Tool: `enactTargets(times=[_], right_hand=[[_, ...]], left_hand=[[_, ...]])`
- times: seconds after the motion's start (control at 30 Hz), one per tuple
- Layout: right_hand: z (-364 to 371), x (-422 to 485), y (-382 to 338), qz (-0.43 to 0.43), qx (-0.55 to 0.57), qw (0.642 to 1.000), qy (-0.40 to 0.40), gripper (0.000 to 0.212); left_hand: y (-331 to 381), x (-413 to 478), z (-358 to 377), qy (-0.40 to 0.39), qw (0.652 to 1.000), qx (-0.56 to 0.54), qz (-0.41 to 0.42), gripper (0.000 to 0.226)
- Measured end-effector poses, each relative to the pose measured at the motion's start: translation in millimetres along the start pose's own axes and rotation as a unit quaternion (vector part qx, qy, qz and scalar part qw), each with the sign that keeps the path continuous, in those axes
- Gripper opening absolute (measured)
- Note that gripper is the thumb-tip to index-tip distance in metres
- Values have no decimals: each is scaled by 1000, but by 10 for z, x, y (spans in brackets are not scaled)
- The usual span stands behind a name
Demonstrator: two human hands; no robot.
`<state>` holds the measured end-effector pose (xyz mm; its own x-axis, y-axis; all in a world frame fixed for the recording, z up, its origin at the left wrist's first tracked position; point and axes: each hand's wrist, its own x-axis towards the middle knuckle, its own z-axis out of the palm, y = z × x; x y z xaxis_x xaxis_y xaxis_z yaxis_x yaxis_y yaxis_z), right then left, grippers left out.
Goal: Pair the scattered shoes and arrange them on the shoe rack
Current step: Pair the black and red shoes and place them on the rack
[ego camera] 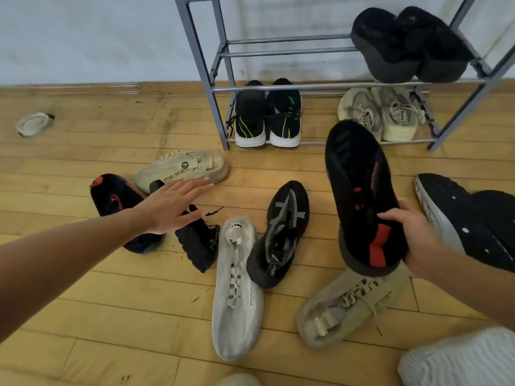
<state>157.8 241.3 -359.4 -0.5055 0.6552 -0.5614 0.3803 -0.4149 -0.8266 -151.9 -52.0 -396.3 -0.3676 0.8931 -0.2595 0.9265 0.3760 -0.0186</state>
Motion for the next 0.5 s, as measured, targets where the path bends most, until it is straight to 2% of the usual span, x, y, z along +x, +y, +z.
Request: enactTargets(times=[0.2, 0.5], right_hand=[[200, -19, -205, -7, 26, 999, -43, 34], [568, -200, -292, 61, 26, 994, -85, 24]], left_hand=[[107, 32, 1, 5, 1000, -16, 13, 69], [103, 53, -29, 14, 999, -45, -10, 73]])
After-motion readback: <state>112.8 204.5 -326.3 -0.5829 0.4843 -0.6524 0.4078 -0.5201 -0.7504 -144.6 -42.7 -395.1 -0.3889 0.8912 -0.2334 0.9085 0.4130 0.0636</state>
